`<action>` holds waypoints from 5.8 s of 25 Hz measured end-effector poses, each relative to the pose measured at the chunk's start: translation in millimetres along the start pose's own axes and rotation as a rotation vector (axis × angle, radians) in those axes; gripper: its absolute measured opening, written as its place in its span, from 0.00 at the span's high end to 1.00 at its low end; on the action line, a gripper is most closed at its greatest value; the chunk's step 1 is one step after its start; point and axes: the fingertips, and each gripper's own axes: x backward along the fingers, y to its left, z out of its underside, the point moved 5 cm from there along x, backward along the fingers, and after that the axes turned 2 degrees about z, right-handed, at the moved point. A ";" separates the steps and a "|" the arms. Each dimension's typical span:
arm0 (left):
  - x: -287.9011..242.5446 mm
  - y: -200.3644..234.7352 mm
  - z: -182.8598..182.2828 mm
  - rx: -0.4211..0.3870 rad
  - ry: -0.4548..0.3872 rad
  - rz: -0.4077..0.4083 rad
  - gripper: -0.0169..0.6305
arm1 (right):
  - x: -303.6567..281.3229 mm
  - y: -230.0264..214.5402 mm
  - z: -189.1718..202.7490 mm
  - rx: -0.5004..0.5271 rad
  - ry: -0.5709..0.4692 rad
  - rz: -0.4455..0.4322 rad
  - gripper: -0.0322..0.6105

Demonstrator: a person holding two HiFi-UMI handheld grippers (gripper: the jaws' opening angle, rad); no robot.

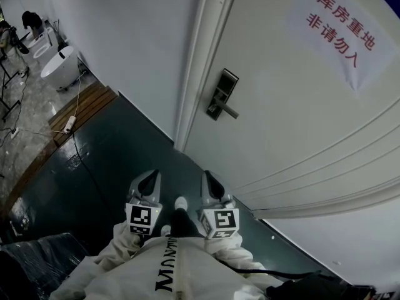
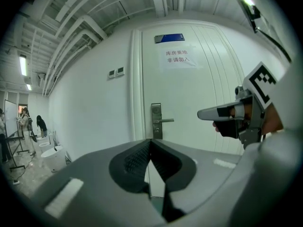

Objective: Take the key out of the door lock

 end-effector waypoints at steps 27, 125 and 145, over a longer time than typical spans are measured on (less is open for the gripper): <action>-167.1 53.0 -47.6 -0.059 0.027 -0.056 0.97 | -163.2 -91.7 -34.2 -0.024 -0.030 -0.079 0.95; -314.8 117.4 -59.3 -0.243 -0.034 0.699 0.97 | -254.2 -134.3 94.3 -1.431 -0.535 0.439 0.73; -319.9 128.6 -52.6 -0.252 -0.012 0.695 0.97 | -279.4 -157.9 104.6 -1.534 -0.596 0.462 0.76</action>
